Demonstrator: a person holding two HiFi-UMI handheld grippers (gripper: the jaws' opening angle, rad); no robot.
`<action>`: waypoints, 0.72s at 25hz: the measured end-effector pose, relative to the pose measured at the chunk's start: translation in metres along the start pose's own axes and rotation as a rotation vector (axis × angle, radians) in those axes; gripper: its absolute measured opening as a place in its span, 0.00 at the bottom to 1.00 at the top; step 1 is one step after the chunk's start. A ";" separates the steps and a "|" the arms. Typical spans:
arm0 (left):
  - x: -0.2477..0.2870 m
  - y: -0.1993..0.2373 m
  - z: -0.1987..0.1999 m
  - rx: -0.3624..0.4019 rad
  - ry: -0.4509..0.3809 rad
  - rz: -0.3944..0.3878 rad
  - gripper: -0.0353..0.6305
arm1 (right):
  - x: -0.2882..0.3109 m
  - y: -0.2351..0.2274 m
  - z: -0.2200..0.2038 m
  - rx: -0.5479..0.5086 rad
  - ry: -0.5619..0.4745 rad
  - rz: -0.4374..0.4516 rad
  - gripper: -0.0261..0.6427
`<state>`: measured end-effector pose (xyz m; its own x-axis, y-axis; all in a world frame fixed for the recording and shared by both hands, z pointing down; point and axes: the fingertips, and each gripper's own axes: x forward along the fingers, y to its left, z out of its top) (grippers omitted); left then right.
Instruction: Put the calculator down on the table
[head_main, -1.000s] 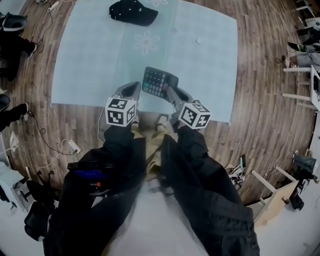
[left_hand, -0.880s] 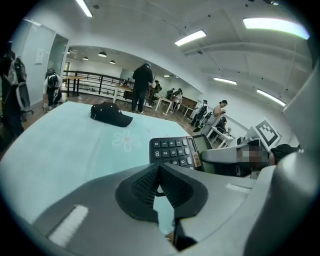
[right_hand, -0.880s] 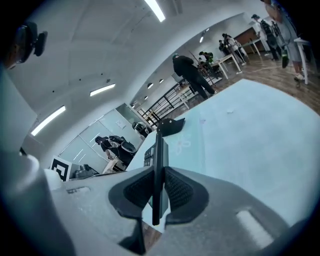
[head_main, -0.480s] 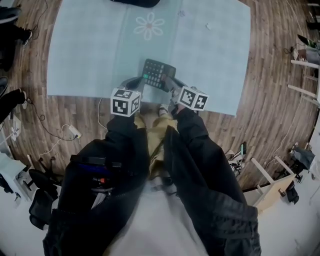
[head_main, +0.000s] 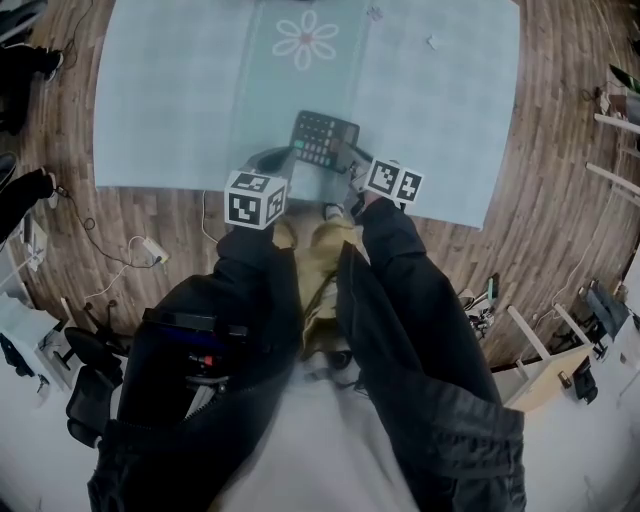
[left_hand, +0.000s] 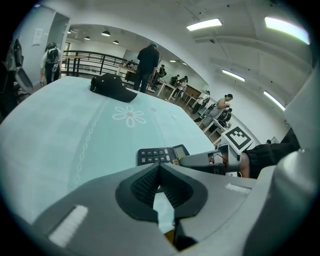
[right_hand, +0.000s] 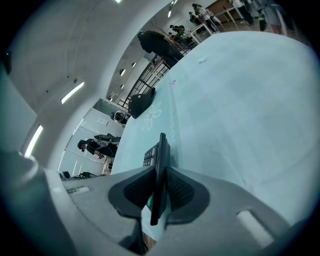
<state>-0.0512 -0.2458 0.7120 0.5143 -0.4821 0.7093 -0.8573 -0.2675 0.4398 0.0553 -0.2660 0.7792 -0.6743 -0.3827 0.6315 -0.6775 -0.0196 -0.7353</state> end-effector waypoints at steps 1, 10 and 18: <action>0.000 0.001 0.000 -0.002 0.001 0.001 0.05 | 0.001 -0.004 -0.001 0.007 0.003 -0.006 0.13; -0.001 0.004 0.002 -0.009 -0.002 0.008 0.05 | 0.004 -0.017 -0.001 0.021 -0.005 -0.024 0.17; -0.010 -0.008 0.031 0.028 -0.067 -0.010 0.05 | -0.030 -0.015 0.028 -0.027 -0.158 -0.101 0.24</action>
<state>-0.0498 -0.2647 0.6843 0.5212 -0.5335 0.6661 -0.8528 -0.2958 0.4304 0.0942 -0.2803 0.7647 -0.5498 -0.5201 0.6536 -0.7483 -0.0410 -0.6621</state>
